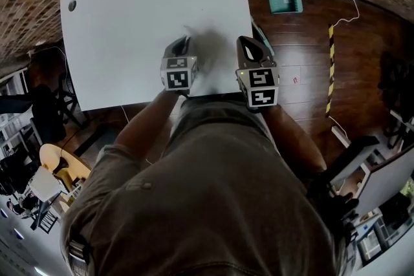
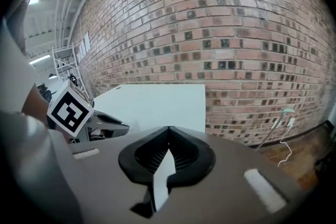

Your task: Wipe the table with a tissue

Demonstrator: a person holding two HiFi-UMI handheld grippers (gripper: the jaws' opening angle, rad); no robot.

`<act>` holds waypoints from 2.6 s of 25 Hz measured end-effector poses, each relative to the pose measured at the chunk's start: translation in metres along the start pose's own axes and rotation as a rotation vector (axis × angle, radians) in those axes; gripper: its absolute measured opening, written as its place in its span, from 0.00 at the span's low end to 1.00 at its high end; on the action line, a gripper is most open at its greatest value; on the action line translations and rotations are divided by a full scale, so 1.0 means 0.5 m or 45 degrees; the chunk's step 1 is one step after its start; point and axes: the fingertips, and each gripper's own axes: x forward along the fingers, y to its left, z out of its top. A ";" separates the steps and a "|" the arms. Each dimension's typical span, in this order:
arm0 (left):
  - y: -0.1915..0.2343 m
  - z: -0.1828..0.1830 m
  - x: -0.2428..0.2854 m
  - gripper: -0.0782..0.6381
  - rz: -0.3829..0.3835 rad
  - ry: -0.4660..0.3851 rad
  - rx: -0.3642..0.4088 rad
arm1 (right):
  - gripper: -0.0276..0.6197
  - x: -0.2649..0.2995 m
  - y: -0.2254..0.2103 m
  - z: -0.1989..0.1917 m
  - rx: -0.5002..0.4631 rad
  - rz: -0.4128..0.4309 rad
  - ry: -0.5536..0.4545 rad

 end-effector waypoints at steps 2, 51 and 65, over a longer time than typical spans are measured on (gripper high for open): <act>0.021 -0.004 -0.006 0.13 0.017 0.000 -0.011 | 0.06 0.008 0.012 0.004 -0.008 0.011 0.004; -0.010 0.136 0.134 0.13 -0.072 -0.022 0.115 | 0.06 0.023 -0.087 0.014 0.104 -0.110 0.023; -0.122 0.131 0.146 0.13 -0.186 0.026 0.190 | 0.06 -0.017 -0.135 -0.005 0.138 -0.167 0.016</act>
